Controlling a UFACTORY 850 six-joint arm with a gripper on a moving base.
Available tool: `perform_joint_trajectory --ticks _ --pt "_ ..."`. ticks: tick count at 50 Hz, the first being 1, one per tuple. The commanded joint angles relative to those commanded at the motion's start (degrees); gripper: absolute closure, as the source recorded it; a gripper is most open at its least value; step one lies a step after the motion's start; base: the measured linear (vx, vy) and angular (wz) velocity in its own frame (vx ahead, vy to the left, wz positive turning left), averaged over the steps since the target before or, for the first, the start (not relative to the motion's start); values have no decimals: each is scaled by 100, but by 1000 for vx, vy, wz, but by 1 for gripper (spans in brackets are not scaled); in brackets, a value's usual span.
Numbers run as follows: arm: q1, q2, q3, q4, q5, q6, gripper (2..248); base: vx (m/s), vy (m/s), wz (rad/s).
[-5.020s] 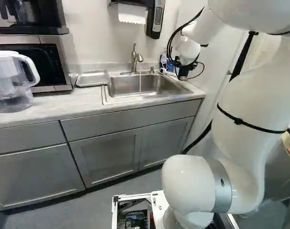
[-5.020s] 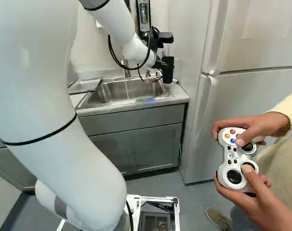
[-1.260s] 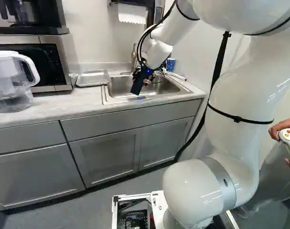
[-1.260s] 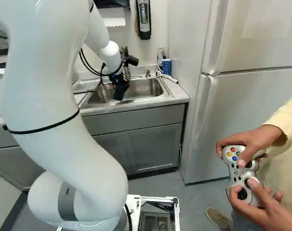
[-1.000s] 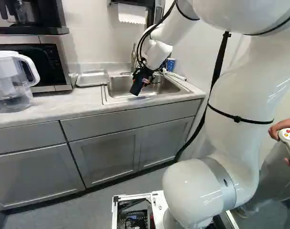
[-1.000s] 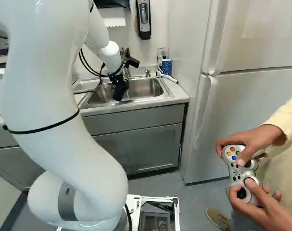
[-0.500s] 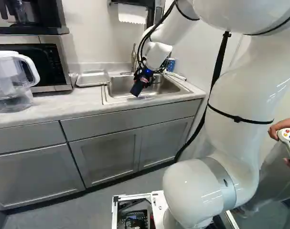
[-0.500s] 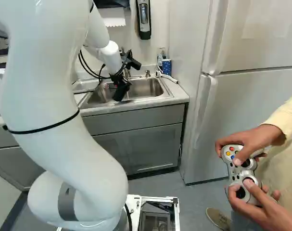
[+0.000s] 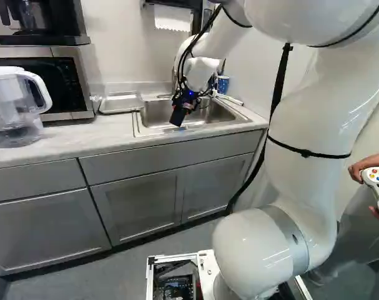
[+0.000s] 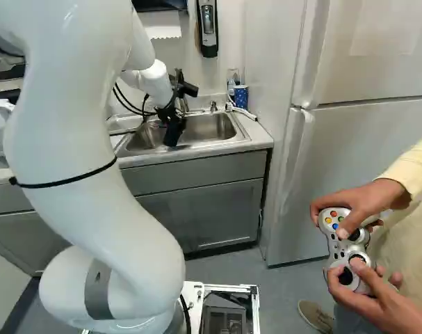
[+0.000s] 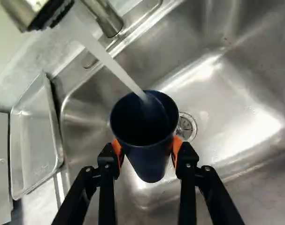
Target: Rinse the cup and place it in the tray
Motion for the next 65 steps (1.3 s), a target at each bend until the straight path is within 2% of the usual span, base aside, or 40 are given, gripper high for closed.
perform_joint_trajectory --ticks 30,65 --pt "2 -18 -20 -1401 74 0 129 0 0 0" --pt "0 -34 -39 -2868 711 0 129 0 0 0"
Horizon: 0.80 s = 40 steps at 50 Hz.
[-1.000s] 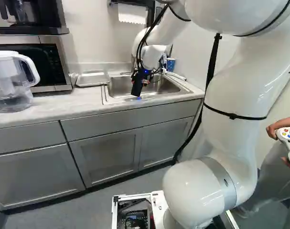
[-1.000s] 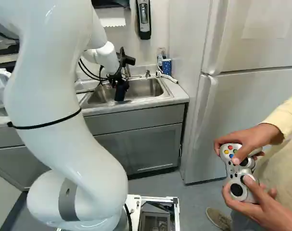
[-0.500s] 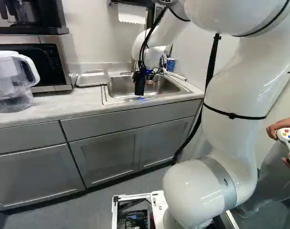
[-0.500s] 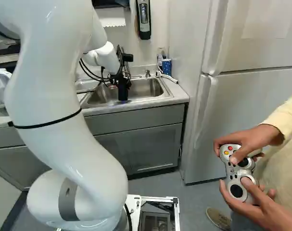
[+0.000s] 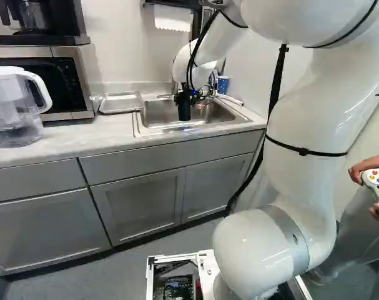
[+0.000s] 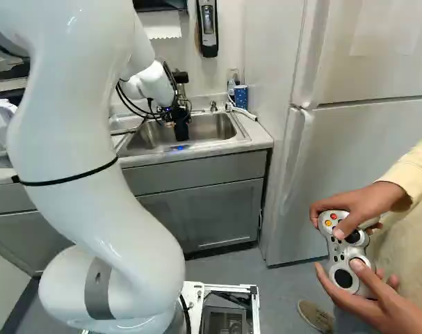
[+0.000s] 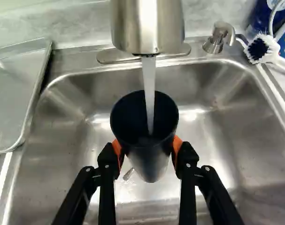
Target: Rinse the cup and place it in the tray
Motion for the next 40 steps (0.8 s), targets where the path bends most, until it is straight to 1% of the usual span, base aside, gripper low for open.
perform_joint_trajectory --ticks 8,11,40 --pt "0 0 0 -317 156 0 129 0 0 0" --pt "0 0 0 -386 173 0 129 0 0 0" --pt "0 0 0 -345 173 0 129 0 0 0"
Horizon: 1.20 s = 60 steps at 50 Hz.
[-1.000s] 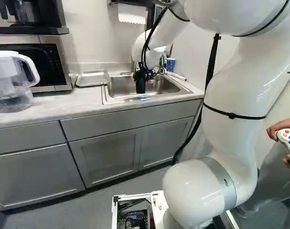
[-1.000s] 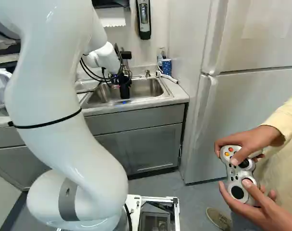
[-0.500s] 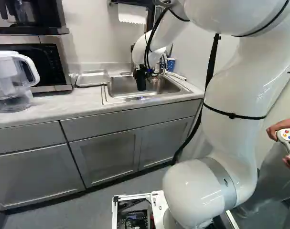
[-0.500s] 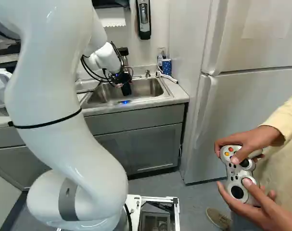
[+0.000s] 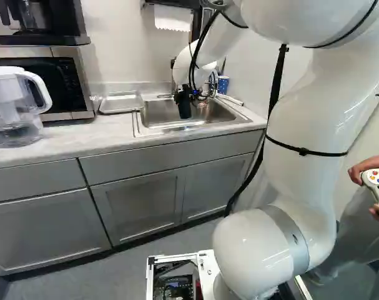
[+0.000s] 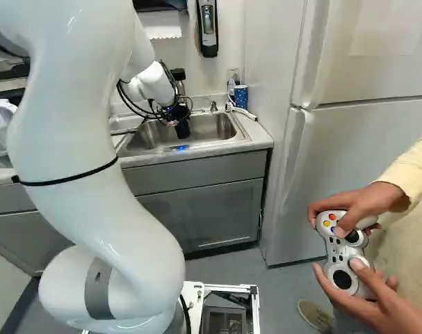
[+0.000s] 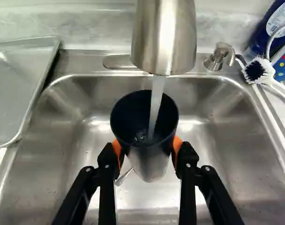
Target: Rinse the cup and place it in the tray
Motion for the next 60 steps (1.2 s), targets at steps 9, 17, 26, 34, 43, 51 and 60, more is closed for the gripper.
perform_joint_trajectory --ticks 9,17,26,34,43,51,60 --pt "0 0 0 131 0 0 129 0 0 0" --pt "0 0 0 270 0 0 129 0 0 0" --pt "0 0 0 320 0 0 129 0 0 0" --pt "0 0 0 320 0 0 129 0 0 0" --pt "0 0 0 320 0 0 129 0 0 0" --pt "0 0 0 320 0 0 129 0 0 0" --pt "0 0 0 320 0 0 129 0 0 0"
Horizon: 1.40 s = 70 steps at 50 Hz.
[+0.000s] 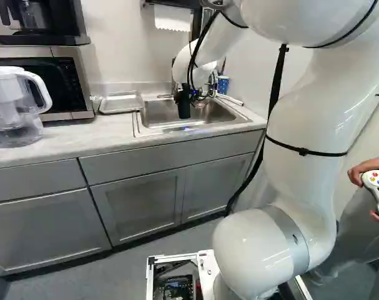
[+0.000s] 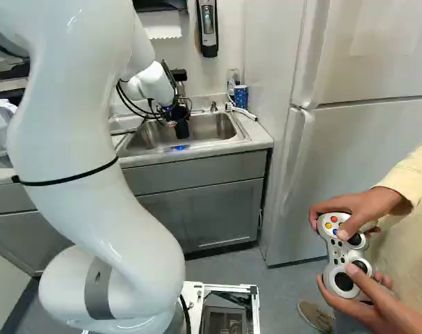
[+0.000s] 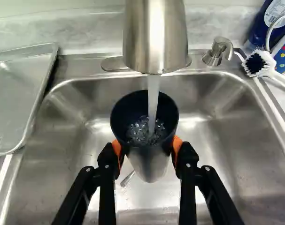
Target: Rinse the cup and place it in the tray
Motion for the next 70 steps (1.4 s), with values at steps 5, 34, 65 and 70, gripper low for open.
perform_joint_trajectory --ticks 5,34,65,70 --pt "0 0 0 0 0 0 129 0 0 0" --pt "0 0 0 0 0 0 129 0 0 0" --pt "0 0 0 0 0 0 129 0 0 0" --pt "0 0 0 0 0 0 129 0 0 0"
